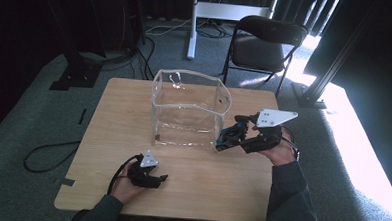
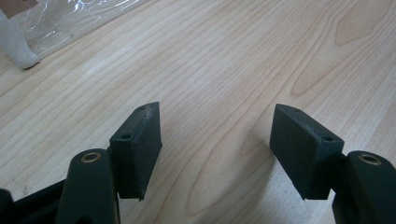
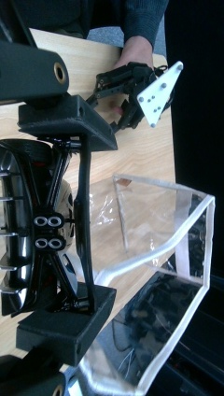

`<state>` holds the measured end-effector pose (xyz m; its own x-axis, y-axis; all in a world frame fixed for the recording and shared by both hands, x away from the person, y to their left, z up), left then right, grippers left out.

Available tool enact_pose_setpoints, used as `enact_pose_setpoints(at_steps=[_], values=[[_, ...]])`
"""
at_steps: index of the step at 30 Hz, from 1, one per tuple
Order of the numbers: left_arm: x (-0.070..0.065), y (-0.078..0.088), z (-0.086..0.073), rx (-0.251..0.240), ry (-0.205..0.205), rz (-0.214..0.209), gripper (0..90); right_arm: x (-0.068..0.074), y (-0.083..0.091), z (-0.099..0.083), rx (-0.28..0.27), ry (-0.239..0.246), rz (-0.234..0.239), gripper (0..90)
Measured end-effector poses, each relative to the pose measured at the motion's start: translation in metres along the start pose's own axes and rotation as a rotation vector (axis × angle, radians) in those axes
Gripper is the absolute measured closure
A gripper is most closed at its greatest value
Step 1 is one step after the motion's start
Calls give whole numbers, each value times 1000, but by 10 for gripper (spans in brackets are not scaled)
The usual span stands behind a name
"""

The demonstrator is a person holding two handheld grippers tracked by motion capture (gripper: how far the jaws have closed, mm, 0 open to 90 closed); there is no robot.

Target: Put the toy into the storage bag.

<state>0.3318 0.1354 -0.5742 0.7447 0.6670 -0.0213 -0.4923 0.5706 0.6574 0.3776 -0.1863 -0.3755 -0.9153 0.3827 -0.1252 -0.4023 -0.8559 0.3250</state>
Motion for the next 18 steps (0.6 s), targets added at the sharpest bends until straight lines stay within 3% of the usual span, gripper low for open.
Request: enact_pose_setpoints(at_steps=[18], values=[[0, 0, 0, -5, 4, 1, 345, -45, 19, 10, 41, -31, -53, 247]])
Point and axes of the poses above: each handheld gripper's, and its own axes: y roughly backward along the jaws, z roughly out of its top, x roughly to its left, the point moved 5 cm from there along -y, roughly forward along the jaws, and after that the axes turned 6 degrees about -x, right-handed, at the moved point
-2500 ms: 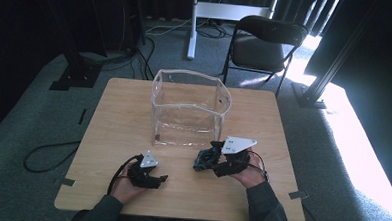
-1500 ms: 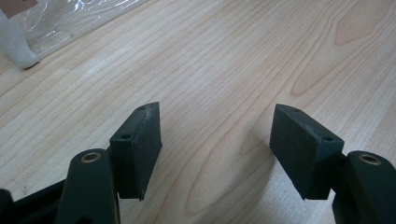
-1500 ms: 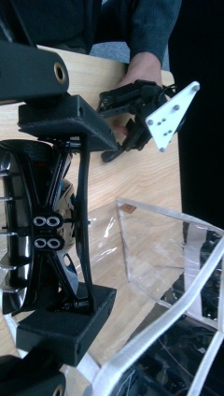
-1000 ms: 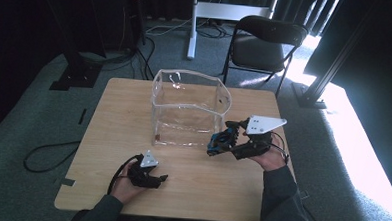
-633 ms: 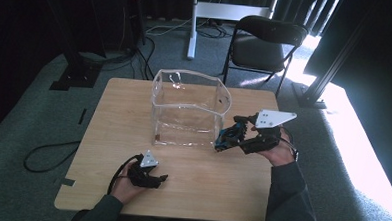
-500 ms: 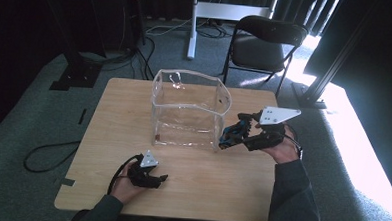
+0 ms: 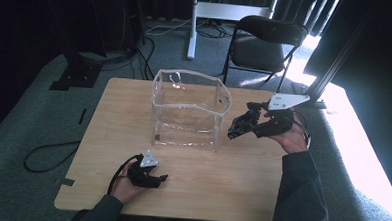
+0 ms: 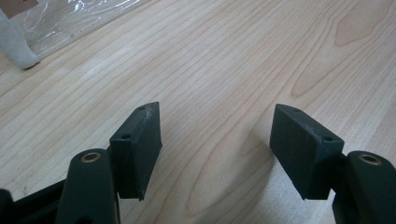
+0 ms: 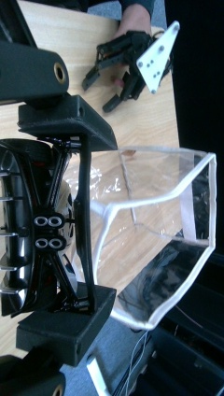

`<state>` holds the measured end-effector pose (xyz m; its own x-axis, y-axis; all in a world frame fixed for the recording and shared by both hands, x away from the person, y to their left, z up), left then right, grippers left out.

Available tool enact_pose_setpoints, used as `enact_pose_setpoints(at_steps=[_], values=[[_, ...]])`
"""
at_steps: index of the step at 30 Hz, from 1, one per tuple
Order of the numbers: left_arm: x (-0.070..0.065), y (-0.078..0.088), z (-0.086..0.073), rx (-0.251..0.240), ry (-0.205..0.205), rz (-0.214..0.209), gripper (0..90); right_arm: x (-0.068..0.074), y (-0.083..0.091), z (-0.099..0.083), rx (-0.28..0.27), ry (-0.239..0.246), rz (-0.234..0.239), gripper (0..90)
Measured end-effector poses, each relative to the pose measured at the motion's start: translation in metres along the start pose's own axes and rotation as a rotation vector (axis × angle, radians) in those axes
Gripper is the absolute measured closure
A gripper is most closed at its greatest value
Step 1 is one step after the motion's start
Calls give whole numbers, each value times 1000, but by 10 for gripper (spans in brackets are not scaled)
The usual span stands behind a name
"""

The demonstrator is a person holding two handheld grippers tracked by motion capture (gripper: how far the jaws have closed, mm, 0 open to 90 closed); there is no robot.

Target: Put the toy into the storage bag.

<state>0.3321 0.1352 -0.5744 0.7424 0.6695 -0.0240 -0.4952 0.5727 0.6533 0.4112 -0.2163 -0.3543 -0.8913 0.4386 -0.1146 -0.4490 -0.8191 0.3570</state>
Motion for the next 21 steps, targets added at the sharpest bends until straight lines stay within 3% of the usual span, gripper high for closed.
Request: enact_pose_setpoints(at_steps=[8, 21], values=[[0, 0, 0, -1, 1, 0, 345, -18, 5, 10, -7, -3, -18, 247], [0, 0, 0, -2, 1, 0, 344, -38, 8, 35, -71, -5, -29, 247]])
Point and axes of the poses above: each handheld gripper's, and its own axes: y roughly backward along the jaws, z roughly out of its top, x roughly to its left, the point moved 5 cm from there along -y, roughly forward along the jaws, and after that the axes turned 6 degrees about -x, right-handed, at the moved point
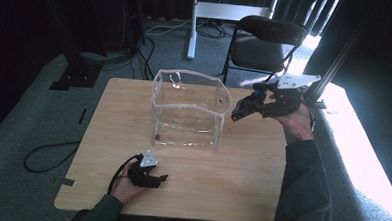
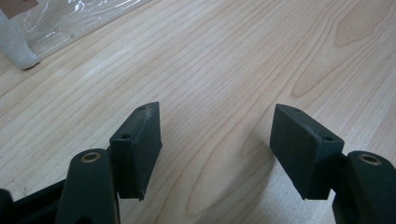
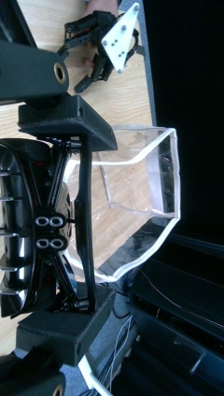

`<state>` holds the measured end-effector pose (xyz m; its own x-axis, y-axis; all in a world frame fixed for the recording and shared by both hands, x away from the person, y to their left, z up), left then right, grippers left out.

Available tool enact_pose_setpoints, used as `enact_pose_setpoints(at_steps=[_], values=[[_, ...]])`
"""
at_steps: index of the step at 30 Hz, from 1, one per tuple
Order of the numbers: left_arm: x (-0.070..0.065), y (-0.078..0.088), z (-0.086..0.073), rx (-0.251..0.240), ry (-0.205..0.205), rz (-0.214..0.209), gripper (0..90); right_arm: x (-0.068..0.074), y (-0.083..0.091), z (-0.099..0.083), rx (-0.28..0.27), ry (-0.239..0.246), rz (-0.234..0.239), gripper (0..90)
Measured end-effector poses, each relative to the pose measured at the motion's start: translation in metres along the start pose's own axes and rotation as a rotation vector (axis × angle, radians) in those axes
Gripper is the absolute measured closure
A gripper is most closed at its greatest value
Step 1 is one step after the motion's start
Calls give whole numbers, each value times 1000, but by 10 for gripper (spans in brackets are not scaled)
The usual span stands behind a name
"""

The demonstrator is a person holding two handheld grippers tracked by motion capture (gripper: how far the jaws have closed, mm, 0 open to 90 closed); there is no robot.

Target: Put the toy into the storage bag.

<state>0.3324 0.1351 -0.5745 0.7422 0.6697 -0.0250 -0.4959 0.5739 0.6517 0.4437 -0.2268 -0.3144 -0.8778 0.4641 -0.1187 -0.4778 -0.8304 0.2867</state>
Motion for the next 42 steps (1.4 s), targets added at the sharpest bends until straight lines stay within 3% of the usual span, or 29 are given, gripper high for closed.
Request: enact_pose_setpoints(at_steps=[9, 19, 30, 42], values=[[0, 0, 0, -3, 4, -1, 344, -9, 2, 16, -24, 5, -7, 247], [0, 0, 0, -3, 3, -1, 344, -18, -9, 27, -47, -5, 2, 247], [0, 0, 0, 0, 1, -1, 345, -26, -27, 28, -52, -23, 33, 247], [0, 0, 0, 0, 2, -4, 344, -30, -48, 23, -13, -16, 66, 247]])
Point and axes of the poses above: each handheld gripper's, and its own axes: y roughly backward along the jaws, z roughly out of its top, x roughly to its left, the point moved 5 cm from there along -y, roughly forward along the jaws, and after that the axes turned 6 degrees about -x, right-handed, at the moved point
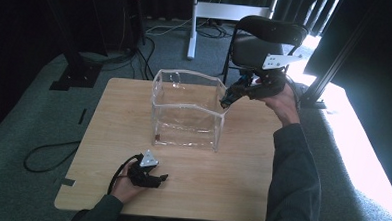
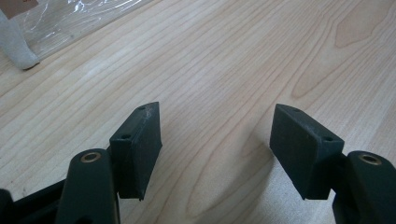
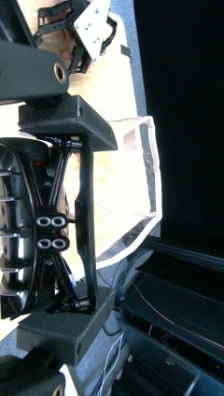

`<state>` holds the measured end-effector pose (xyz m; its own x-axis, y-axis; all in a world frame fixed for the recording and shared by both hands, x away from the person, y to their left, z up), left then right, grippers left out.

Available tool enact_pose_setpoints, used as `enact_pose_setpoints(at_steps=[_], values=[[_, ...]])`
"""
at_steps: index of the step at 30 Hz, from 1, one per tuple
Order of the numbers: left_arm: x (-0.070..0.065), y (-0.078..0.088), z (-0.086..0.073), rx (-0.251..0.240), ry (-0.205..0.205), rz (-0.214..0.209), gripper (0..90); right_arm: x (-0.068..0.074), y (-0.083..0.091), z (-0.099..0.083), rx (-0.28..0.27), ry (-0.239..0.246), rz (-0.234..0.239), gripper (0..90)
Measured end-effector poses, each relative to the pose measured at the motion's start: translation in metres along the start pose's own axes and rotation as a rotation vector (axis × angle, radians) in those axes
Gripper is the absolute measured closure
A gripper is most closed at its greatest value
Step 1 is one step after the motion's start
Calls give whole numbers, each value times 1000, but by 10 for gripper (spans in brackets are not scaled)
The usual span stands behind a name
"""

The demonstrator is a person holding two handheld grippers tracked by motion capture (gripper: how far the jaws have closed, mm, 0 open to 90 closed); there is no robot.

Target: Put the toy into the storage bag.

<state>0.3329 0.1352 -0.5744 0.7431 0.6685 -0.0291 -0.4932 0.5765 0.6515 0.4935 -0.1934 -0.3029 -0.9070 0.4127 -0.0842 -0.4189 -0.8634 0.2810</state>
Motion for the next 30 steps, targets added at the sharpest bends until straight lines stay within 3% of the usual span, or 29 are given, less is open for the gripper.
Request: enact_pose_setpoints(at_steps=[10, 19, 30], values=[[1, -1, 1, -6, 9, -3, 344, -4, -17, -7, 51, 4, 39, 247], [1, -1, 1, -9, 11, -4, 344, -8, -28, -20, 83, -27, 73, 247], [1, -1, 1, -7, 8, -5, 344, -9, -43, -39, 116, -43, 84, 246]])
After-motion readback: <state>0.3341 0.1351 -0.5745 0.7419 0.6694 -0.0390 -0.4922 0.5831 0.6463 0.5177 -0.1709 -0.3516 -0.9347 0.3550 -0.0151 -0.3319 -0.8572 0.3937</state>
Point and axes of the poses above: each handheld gripper's, and its own axes: y roughly backward along the jaws, z roughly out of its top, x roughly to its left, the point moved 5 cm from there along -y, roughly forward along the jaws, and after that the axes turned 6 degrees about -x, right-handed, at the moved point
